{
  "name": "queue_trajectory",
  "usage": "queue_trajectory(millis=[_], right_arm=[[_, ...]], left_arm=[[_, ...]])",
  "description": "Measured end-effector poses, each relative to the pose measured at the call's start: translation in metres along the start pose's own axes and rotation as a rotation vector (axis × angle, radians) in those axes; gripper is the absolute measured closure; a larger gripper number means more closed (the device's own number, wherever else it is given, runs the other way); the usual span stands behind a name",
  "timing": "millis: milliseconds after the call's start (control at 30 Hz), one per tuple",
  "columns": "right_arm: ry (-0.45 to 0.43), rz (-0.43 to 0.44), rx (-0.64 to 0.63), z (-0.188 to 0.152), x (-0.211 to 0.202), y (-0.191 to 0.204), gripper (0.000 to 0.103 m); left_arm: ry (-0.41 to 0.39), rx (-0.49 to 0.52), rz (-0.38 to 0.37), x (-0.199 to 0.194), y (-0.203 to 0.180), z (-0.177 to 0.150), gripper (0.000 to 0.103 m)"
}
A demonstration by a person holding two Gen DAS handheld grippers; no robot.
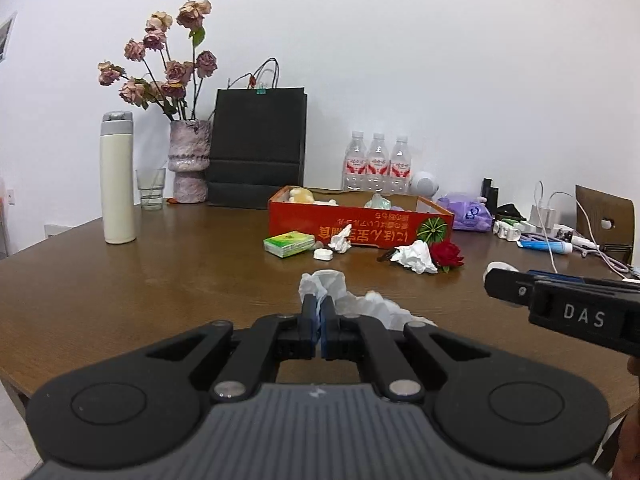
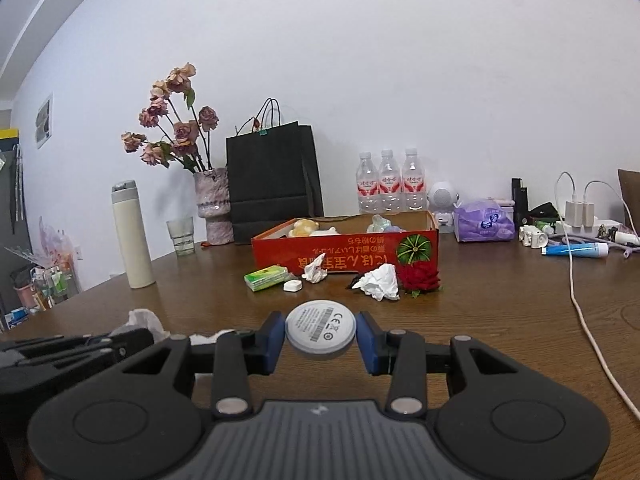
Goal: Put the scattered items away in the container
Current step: 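Carry the tin and tissue into the cardboard box and open both tools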
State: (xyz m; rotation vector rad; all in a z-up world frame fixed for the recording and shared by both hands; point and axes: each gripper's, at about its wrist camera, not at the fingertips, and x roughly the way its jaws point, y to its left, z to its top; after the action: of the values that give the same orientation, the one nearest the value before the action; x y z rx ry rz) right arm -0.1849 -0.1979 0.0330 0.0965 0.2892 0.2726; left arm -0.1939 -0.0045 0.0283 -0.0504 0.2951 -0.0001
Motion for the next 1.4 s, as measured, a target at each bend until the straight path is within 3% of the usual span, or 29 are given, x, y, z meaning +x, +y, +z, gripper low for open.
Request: queue_trajectory(millis=[100, 200, 333, 433, 500, 633, 700, 800, 900, 1067, 1233, 1400], right_arm=[[0.019, -0.013, 0.016, 0.005, 0.010, -0.005, 0.065], [0.019, -0.018, 0.015, 0.021, 0.028, -0.016, 0.065], [-0.007, -0.017, 0.016, 0.070, 0.068, -0.045, 0.065], [0.008, -0.018, 0.007, 0.117, 0.112, -0.068, 0.065], [0.041, -0.009, 0.006, 0.145, 0.145, -0.081, 0.065], [0.153, -0.014, -0.005, 0.191, 0.228, -0.105, 0.065], [0.207, -0.040, 0.034, 0.209, 0.276, -0.121, 0.065], [0.309, -0.075, 0.065, 0.221, 0.346, -0.140, 0.065], [0.432, -0.112, 0.074, 0.218, 0.408, -0.152, 0.065], [0.622, -0.118, 0.140, 0.201, 0.482, -0.168, 0.065], [0.773, -0.183, 0.140, 0.184, 0.524, -0.175, 0.065], [0.838, -0.229, 0.100, 0.183, 0.541, -0.169, 0.063]], left_arm=[[0.003, -0.017, -0.017, 0.014, 0.004, 0.012, 0.100], [-0.074, -0.026, -0.022, 0.036, 0.008, 0.041, 0.100], [-0.169, -0.005, -0.006, 0.092, 0.015, 0.101, 0.100], [-0.163, -0.006, -0.026, 0.147, 0.022, 0.147, 0.100], [-0.101, 0.021, -0.063, 0.187, 0.023, 0.173, 0.100], [-0.006, 0.079, -0.043, 0.269, 0.019, 0.201, 0.100], [0.075, 0.119, -0.028, 0.310, 0.016, 0.201, 0.100], [0.249, 0.099, -0.042, 0.368, 0.021, 0.190, 0.100], [0.408, 0.073, -0.021, 0.419, 0.026, 0.180, 0.100], [0.570, 0.076, -0.036, 0.466, 0.028, 0.171, 0.100], [0.762, 0.081, -0.064, 0.514, 0.026, 0.174, 0.099], [0.893, 0.076, -0.035, 0.546, 0.026, 0.177, 0.094]])
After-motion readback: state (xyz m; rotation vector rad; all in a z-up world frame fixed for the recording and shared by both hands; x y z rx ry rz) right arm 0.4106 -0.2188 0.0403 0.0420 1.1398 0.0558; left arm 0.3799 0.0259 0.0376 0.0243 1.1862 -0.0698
